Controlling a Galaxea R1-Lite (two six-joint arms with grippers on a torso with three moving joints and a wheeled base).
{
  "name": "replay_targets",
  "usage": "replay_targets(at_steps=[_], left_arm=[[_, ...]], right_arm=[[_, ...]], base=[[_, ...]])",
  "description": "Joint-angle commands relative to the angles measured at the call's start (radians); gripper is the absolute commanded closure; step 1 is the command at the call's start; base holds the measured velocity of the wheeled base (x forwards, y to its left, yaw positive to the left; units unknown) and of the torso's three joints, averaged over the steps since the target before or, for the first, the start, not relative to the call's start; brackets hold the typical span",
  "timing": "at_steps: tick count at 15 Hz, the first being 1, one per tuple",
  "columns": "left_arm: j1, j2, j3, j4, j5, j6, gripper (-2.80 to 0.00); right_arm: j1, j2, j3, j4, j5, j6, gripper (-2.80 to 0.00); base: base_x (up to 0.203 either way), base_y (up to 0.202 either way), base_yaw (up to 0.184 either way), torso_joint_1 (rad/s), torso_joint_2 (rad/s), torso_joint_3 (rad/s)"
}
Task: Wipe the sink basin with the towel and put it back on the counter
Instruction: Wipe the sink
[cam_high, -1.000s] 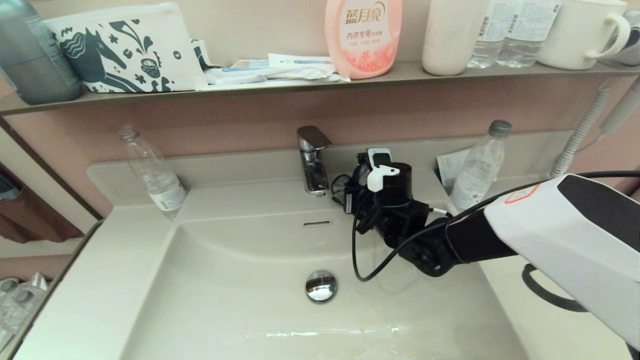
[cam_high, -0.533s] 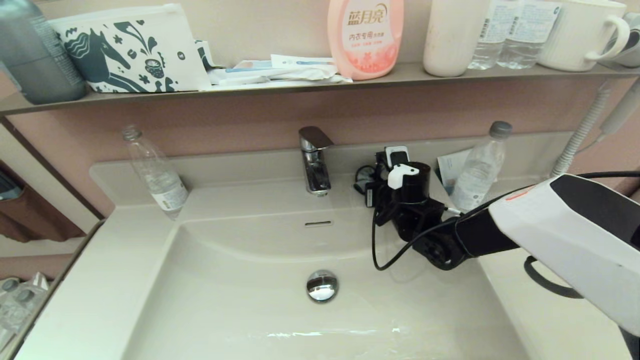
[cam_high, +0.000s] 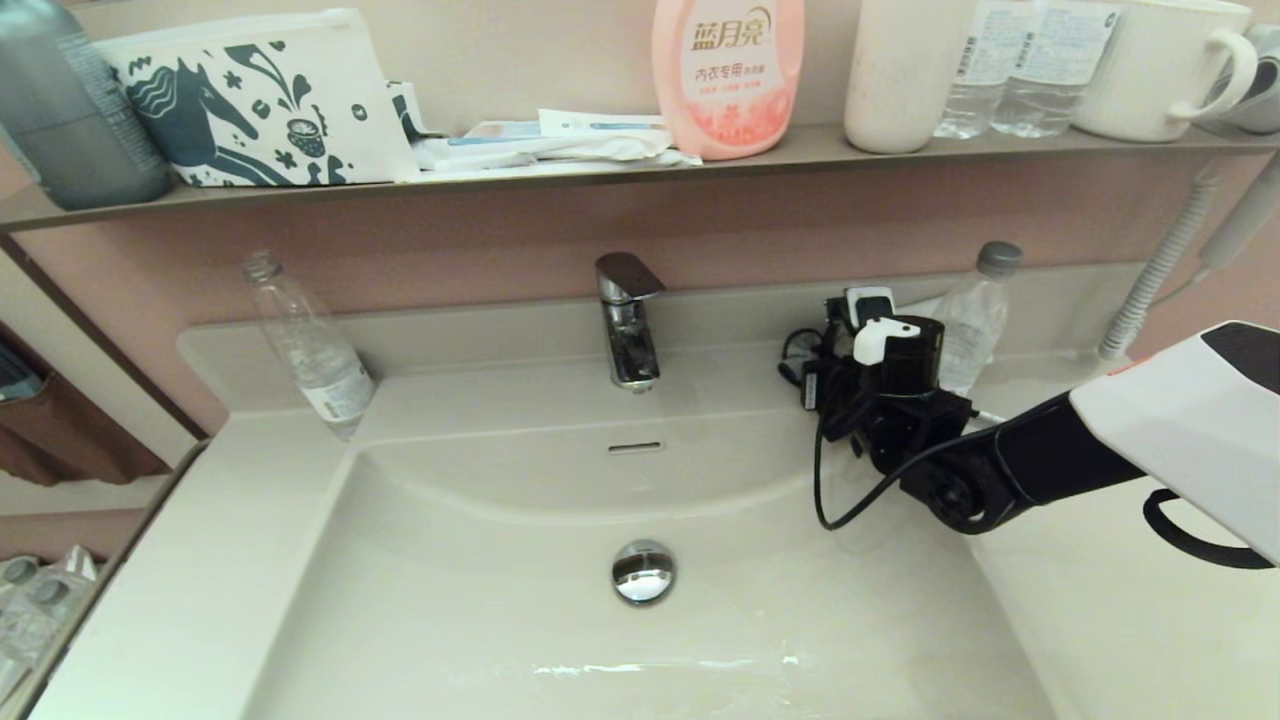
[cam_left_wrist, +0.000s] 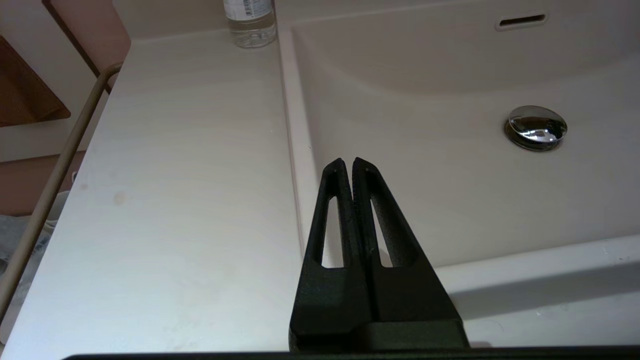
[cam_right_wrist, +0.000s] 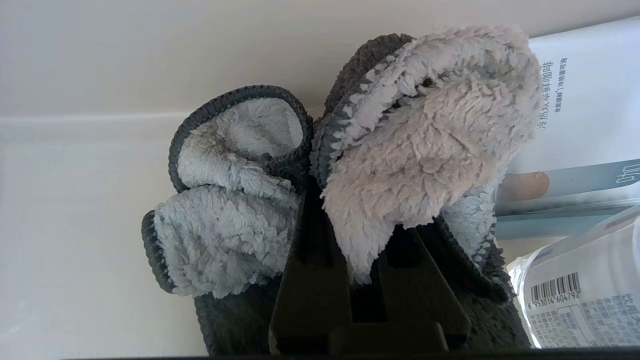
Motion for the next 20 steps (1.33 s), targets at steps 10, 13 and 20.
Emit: replay_targets(at_steps=[10, 13, 20], left_arm=[[0.000, 0.000, 0.000, 0.000, 0.000, 0.000, 0.00], [0.000, 0.000, 0.000, 0.000, 0.000, 0.000, 0.00], [0.000, 0.000, 0.000, 0.000, 0.000, 0.000, 0.00]], right_arm=[[0.290, 0.098, -0.265, 0.122, -0.004, -0.002, 0.00], [0.281, 0.124, -0.326, 0.193, -0.023, -0.004, 0.00], [0.104, 0.021, -0.238, 0.233, -0.026, -0.004, 0.00]], base=[[0.000, 0.000, 0.000, 0.000, 0.00, 0.000], [0.000, 0.000, 0.000, 0.000, 0.00, 0.000], [0.000, 0.000, 0.000, 0.000, 0.00, 0.000]])
